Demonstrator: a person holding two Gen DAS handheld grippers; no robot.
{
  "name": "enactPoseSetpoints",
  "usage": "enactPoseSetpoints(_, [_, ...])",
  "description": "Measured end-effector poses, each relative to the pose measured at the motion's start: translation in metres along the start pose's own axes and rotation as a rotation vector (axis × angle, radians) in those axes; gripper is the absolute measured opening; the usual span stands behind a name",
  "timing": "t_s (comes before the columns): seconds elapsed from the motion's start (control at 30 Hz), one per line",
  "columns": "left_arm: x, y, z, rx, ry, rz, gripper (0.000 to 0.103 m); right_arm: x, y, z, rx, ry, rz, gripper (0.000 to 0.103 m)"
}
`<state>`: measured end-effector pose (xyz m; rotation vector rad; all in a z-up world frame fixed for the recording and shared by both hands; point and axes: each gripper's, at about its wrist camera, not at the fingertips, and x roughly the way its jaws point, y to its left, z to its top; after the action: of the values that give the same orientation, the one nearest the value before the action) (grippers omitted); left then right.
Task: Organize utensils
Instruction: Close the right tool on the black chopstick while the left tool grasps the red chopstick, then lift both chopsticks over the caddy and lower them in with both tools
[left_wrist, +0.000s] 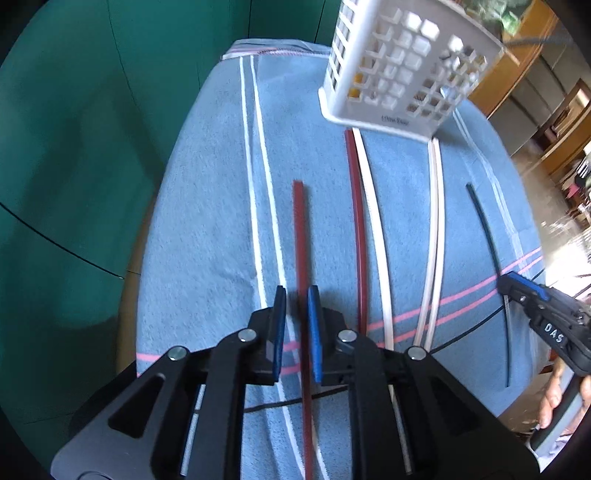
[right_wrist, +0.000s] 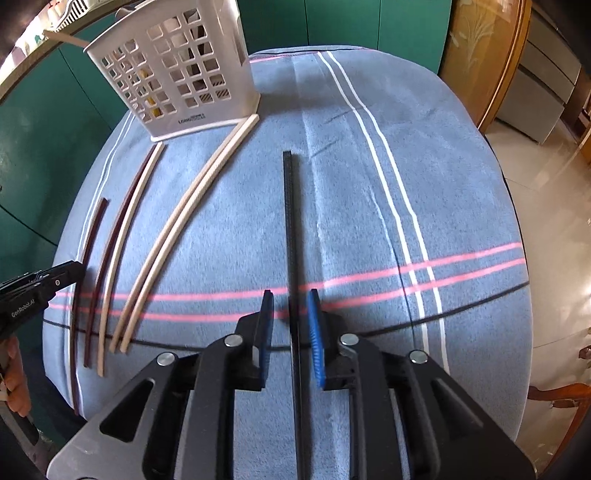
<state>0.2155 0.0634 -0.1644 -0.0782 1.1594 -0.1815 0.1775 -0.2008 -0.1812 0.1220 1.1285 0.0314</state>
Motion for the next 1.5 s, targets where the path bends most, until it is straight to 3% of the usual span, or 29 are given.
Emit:
enactPoseSetpoints(0.1, [-0.006, 0.008, 0.012, -0.001, -0.011, -0.011, 0.019, -0.005, 0.000, 0.010, -0.007, -0.012, 0.003, 0.023])
enactPoseSetpoints(0.17, [-0.009, 0.008, 0.018, 0.010, -0.012, -0.021, 0.026, -0.008, -0.001, 0.020, -0.011, -0.019, 0.014, 0.033])
enactPoseSetpoints(0.23, [-0.010, 0.006, 0.028, 0.033, -0.009, -0.015, 0.028, -0.006, 0.000, 0.030, -0.028, -0.010, 0.026, 0.035])
enactPoseSetpoints(0.33, [-0.003, -0.002, 0.040, 0.066, 0.016, -0.003, 0.028, 0.004, 0.007, 0.049, -0.072, 0.027, 0.038, 0.035])
enactPoseSetpoints(0.63, [0.034, -0.038, 0.069, 0.194, 0.113, 0.071, 0.029, 0.047, 0.015, 0.099, -0.125, 0.148, -0.047, 0.035])
enactPoseSetpoints(0.83, [0.044, -0.036, 0.076, 0.187, 0.186, 0.067, 0.034, 0.064, 0.011, 0.114, -0.116, 0.213, -0.026, 0.036])
enactPoseSetpoints(1.1, [0.050, -0.031, 0.092, 0.185, 0.212, 0.084, 0.034, 0.065, 0.009, 0.124, -0.138, 0.230, -0.033, 0.036])
enactPoseSetpoints(1.2, [0.054, -0.038, 0.097, 0.205, 0.217, 0.112, 0.033, 0.067, 0.013, 0.123, -0.161, 0.232, -0.048, 0.033])
enactPoseSetpoints(1.27, [0.055, -0.042, 0.100, 0.216, 0.208, 0.115, 0.023, 0.067, 0.016, 0.124, -0.168, 0.229, -0.045, 0.013])
enactPoseSetpoints(1.3, [0.054, -0.044, 0.099, 0.218, 0.205, 0.111, 0.019, 0.068, 0.018, 0.122, -0.171, 0.229, -0.042, 0.008])
enactPoseSetpoints(1.37, [0.053, -0.046, 0.099, 0.211, 0.199, 0.107, 0.008, 0.068, 0.021, 0.120, -0.178, 0.221, -0.053, 0.007])
enactPoseSetpoints(1.5, [0.045, -0.046, 0.089, 0.184, 0.168, 0.073, 0.007, 0.062, 0.031, 0.113, -0.172, 0.194, -0.039, 0.007])
